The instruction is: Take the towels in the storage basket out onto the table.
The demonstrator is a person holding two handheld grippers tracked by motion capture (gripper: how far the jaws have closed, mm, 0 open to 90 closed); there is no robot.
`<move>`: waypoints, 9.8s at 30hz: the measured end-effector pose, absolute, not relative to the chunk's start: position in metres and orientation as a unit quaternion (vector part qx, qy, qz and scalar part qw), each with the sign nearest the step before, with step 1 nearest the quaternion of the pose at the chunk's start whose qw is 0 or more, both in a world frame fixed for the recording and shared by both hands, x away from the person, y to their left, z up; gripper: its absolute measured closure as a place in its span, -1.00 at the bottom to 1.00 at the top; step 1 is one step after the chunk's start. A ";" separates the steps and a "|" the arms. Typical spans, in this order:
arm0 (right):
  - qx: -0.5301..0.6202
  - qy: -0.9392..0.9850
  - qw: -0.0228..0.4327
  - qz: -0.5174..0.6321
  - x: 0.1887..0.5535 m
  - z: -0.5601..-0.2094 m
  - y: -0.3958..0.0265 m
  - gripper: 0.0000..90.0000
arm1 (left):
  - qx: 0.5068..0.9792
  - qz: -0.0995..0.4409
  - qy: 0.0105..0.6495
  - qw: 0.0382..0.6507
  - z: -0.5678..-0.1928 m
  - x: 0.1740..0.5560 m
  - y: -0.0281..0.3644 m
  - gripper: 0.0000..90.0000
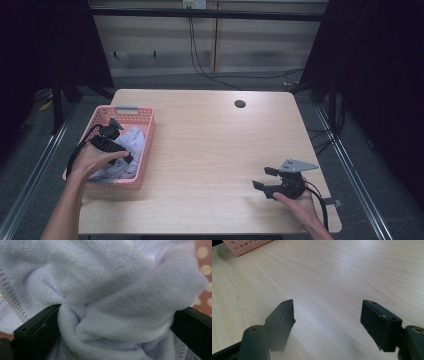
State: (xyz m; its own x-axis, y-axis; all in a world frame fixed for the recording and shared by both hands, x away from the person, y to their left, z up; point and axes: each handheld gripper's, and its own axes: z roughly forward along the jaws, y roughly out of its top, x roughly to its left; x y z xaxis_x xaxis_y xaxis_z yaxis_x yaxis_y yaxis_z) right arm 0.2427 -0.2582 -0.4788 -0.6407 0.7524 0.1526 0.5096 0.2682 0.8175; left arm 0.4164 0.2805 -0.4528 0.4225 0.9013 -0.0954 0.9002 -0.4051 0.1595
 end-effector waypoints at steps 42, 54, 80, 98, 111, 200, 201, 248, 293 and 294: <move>0.397 0.792 0.130 0.445 0.243 -0.479 -0.256 -0.39 | 0.847 0.005 0.513 0.139 -0.420 0.411 0.290 0.45; 0.396 0.792 0.130 0.445 0.243 -0.478 -0.256 -0.39 | 0.846 0.015 0.505 0.169 -0.395 0.402 0.303 0.43; 0.395 0.793 0.129 0.445 0.243 -0.479 -0.255 -0.39 | 0.816 0.056 0.515 0.257 -0.344 0.387 0.333 0.42; 0.394 0.795 0.128 0.444 0.243 -0.479 -0.254 -0.39 | 0.792 0.069 0.518 0.316 -0.329 0.378 0.344 0.42; 0.395 0.795 0.125 0.444 0.243 -0.478 -0.254 -0.39 | 0.779 0.088 0.514 0.349 -0.315 0.370 0.346 0.41; 0.399 0.784 0.137 0.455 0.244 -0.473 -0.265 -0.39 | 0.814 0.081 0.358 0.450 -0.310 0.347 0.151 0.37; 0.400 0.784 0.136 0.455 0.244 -0.473 -0.265 -0.39 | 0.815 0.081 0.359 0.448 -0.315 0.346 0.146 0.37; 0.345 0.793 0.126 0.485 0.291 -0.436 -0.183 0.80 | 0.835 0.012 0.342 0.432 -0.447 0.280 0.142 -0.16; 0.334 0.782 0.121 0.512 0.298 -0.426 -0.192 0.99 | 0.850 0.011 0.252 0.462 -0.483 0.291 0.078 0.71; 0.339 0.779 0.125 0.512 0.299 -0.426 -0.195 0.99 | 0.847 0.025 0.259 0.464 -0.481 0.291 0.079 0.95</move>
State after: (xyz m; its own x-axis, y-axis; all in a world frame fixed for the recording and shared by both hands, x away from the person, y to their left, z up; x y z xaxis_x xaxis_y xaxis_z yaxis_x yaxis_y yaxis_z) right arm 0.2991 -0.1949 -0.4258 -0.7384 0.6567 0.1531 0.4007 0.2447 0.8829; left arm 0.2910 0.0787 -0.4812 0.8645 0.4622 -0.1974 0.4151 -0.4352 0.7989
